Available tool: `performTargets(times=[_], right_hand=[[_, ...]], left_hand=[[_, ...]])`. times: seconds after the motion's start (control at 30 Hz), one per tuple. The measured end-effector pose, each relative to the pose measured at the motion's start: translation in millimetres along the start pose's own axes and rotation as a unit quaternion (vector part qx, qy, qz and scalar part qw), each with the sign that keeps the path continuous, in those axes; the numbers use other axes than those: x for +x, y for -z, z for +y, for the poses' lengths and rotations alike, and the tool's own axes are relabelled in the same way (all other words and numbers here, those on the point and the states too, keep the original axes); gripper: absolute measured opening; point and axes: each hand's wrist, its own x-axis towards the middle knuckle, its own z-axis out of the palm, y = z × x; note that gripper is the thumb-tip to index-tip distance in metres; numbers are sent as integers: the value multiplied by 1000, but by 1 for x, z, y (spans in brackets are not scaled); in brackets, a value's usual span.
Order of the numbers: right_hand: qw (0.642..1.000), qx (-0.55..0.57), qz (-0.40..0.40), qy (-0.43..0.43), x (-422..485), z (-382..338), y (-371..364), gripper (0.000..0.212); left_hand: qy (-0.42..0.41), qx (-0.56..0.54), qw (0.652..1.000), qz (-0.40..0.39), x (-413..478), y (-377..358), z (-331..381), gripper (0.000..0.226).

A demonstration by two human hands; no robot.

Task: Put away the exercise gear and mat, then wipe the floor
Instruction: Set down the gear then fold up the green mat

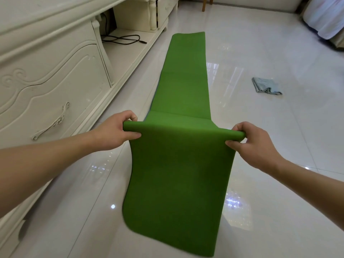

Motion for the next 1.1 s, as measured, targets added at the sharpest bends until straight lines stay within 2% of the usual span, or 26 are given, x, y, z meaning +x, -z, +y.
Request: performTargets(times=[0.17,0.4,0.57,0.7,0.8,0.97,1.1], right_hand=[[999,31,3,-10,-1,-5,3,20],[995,95,15,-38,3,-4,0,21],[988,145,9,-49,8,-3,-7,24],[987,152,2,-43,11,-1,-18,29],[988,149,-20,-39,8,2,-23,38],[981,152,-111,-54,-4,17,-32,76],[987,111,-98,-55,0,25,-39,76]], left_hand=[[16,-50,999,-6,0,6,1,22],[22,-121,992,-36,1,14,9,41],[36,-99,994,-9,1,9,2,22],[53,-83,995,19,2,7,-7,22],[63,-71,995,20,4,5,-16,22],[71,-79,994,30,12,2,-23,23],[77,-109,990,38,20,-8,-25,25]])
